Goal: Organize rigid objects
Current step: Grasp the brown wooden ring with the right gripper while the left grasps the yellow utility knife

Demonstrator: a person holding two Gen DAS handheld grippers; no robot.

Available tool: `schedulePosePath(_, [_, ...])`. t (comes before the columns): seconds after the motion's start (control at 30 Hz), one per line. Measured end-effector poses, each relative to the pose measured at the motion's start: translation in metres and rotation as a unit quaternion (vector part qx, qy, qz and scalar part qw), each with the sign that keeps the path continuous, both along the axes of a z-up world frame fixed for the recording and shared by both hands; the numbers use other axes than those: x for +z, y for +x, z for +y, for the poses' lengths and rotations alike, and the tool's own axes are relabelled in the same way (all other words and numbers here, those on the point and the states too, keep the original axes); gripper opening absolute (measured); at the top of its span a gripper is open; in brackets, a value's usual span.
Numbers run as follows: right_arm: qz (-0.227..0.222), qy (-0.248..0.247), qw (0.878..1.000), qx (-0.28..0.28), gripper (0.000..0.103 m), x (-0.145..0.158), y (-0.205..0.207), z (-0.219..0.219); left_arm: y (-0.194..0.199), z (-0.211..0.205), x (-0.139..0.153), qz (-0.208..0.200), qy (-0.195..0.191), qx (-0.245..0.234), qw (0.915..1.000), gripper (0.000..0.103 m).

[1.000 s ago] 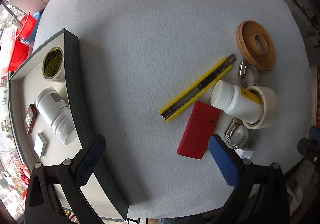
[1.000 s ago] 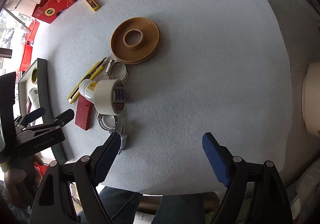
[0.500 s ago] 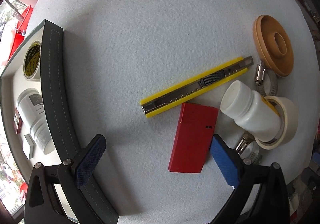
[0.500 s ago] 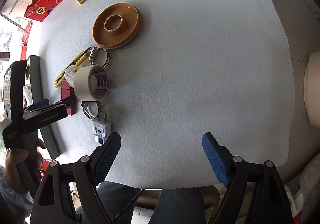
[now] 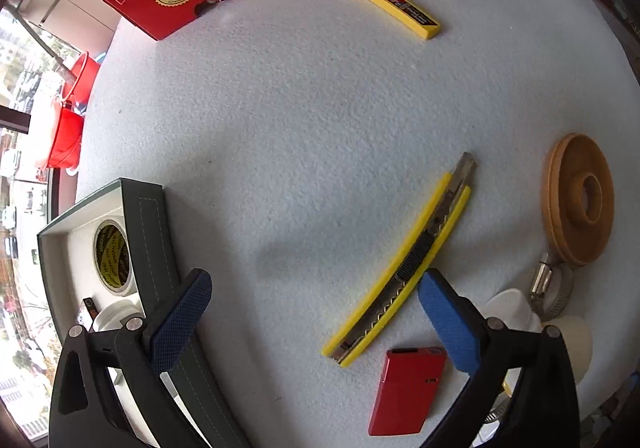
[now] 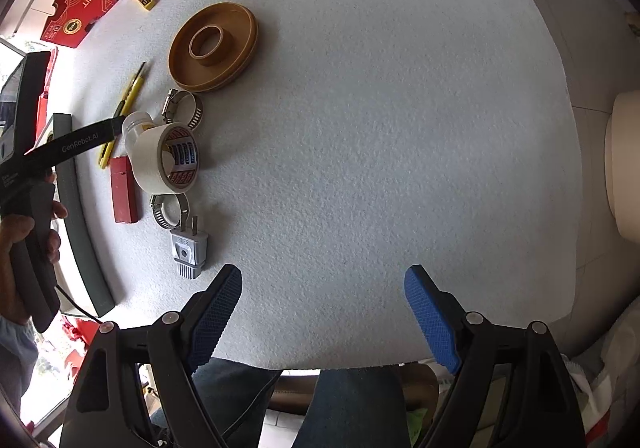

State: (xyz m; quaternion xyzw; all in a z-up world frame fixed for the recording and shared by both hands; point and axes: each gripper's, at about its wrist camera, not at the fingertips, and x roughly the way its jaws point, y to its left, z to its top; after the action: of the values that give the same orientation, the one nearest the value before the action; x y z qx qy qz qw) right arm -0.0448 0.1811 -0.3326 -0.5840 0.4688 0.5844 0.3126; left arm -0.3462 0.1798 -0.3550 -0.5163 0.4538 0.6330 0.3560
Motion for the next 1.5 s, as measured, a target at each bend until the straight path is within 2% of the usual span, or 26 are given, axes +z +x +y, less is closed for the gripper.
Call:
schedulePosePath(0.1, [-0.001,-0.003,1.000,-0.005,0.085,-0.001,0.003,0.000,-0.011,0.005,0.002,-0.016,0.003,0.019,0.9997,0.103])
schedulePosePath(0.3, [0.007,0.003,1.000,0.001,0.085,-0.001,-0.010,0.009,0.003,0.012,-0.001,-0.017,0.000,-0.007,0.9998,0.103])
schedulePosePath(0.53, [0.034,0.042,0.997,0.047,0.085,0.007,-0.081,0.050,-0.002,0.018,-0.006,-0.038,0.009,0.024,0.9989,0.103])
schedulePosePath(0.63, [0.033,0.057,0.996,0.068,0.085,0.002,-0.115,0.068,-0.010,0.021,-0.011,-0.064,0.015,0.046,0.9968,0.103])
schedulePosePath(0.67, [0.034,0.059,0.995,0.073,0.085,-0.001,-0.124,0.072,-0.017,0.009,-0.018,-0.078,0.017,0.058,0.9951,0.103])
schedulePosePath(0.8, [0.031,0.062,0.993,0.097,0.085,-0.014,-0.156,0.090,-0.023,0.006,-0.017,-0.081,0.022,0.060,0.9946,0.103])
schedulePosePath(0.83, [0.028,0.060,0.993,0.102,0.088,-0.019,-0.161,0.092,-0.024,0.006,-0.017,-0.080,0.024,0.060,0.9947,0.103])
schedulePosePath(0.87, [0.024,0.064,0.992,0.106,0.099,-0.022,-0.165,0.093,-0.023,0.005,-0.019,-0.079,0.027,0.061,0.9946,0.103])
schedulePosePath(0.93, [0.023,0.070,0.991,0.115,0.100,-0.026,-0.172,0.093,-0.020,0.001,-0.021,-0.076,0.036,0.061,0.9947,0.103])
schedulePosePath(1.07, [0.004,0.080,0.988,0.128,0.100,-0.033,-0.179,0.093,-0.019,-0.007,-0.020,-0.067,0.055,0.058,0.9945,0.103])
schedulePosePath(1.23, [0.006,0.066,0.991,0.116,0.100,-0.044,-0.170,0.092,-0.019,-0.008,-0.020,-0.067,0.050,0.055,0.9950,0.103])
schedulePosePath(1.27, [0.005,0.067,0.991,0.115,0.098,-0.045,-0.168,0.092,-0.016,-0.006,-0.020,-0.067,0.046,0.051,0.9953,0.103])
schedulePosePath(1.33, [-0.007,0.074,0.990,0.117,0.089,-0.042,-0.166,0.091,-0.012,-0.002,-0.022,-0.072,0.038,0.041,0.9959,0.103])
schedulePosePath(1.4, [-0.006,0.069,0.991,0.116,0.088,-0.042,-0.160,0.095,-0.007,0.006,-0.021,-0.075,0.034,0.033,0.9961,0.100])
schedulePosePath(1.5, [0.001,0.064,0.993,0.096,0.088,-0.037,-0.146,0.096,0.000,0.010,-0.015,-0.074,0.036,0.015,0.9965,0.087])
